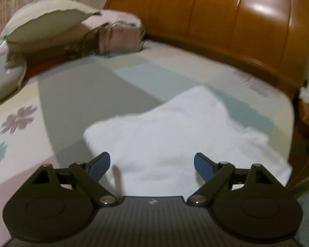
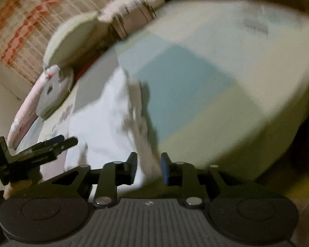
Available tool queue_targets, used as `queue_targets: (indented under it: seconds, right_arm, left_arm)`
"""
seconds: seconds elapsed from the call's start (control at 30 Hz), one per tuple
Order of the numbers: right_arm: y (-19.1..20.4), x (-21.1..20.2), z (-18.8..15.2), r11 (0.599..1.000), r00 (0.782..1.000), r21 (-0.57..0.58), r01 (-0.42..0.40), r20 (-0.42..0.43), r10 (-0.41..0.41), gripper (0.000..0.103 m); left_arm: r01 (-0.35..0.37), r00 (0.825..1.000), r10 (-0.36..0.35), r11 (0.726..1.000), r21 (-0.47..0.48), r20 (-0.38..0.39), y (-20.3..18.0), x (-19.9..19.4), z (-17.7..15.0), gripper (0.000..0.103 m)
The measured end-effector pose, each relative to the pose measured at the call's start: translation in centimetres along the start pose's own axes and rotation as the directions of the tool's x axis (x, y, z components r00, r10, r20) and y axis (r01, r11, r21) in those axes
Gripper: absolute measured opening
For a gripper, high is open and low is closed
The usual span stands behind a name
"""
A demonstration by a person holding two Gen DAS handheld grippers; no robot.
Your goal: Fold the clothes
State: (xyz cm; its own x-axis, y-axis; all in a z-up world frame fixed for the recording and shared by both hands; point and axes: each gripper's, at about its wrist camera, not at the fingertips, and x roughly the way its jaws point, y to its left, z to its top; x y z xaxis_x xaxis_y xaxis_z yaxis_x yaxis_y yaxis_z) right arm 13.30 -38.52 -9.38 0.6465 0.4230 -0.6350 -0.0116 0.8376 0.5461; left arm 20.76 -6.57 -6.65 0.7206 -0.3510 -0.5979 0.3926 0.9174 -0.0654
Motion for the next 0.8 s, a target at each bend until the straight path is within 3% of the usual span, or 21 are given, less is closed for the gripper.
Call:
queue_targets:
  seconds: [0.17, 0.37, 0.43, 0.5, 0.73, 0.8]
  right_arm:
    - [0.8, 2.8, 3.0, 0.996, 1.000, -0.086, -0.016, 0.011, 0.017, 0.030]
    - [1.8, 6.1, 6.7, 0.981, 0.999, -0.189, -0.034, 0.023, 0.039, 0.029]
    - [2.0, 7.1, 7.6, 0.976, 0.999, -0.215, -0.041, 0.024, 0.047, 0.030]
    - [1.2, 7.4, 7.4, 0.977, 0.998, -0.206, -0.053, 0.017, 0.058, 0.030]
    - [0.4, 8.7, 8.7, 0.970, 0.994, -0.221, -0.102, 0.011, 0.107, 0.030]
    - [0.7, 9.0, 9.3, 0.960, 0.989, -0.243, -0.140, 0.007, 0.146, 0.030]
  left_arm:
    - [0.095, 0.993, -0.094, 0.995, -0.012, 0.069, 0.0, 1.8, 1.4, 0.088]
    - [0.236, 0.968, -0.243, 0.967, 0.100, 0.065, -1.1, 3.9, 2.0, 0.088]
    - [0.206, 0.978, -0.207, 0.970, 0.126, -0.002, -1.3, 5.1, 2.4, 0.089]
    - [0.091, 0.991, -0.076, 0.987, 0.133, -0.113, -0.7, 6.7, 2.5, 0.088]
    - [0.058, 0.991, -0.045, 0.993, 0.106, -0.124, -0.5, 5.4, 2.9, 0.085]
    - [0.062, 0.995, -0.051, 0.988, 0.140, -0.084, -1.4, 4.8, 3.4, 0.085]
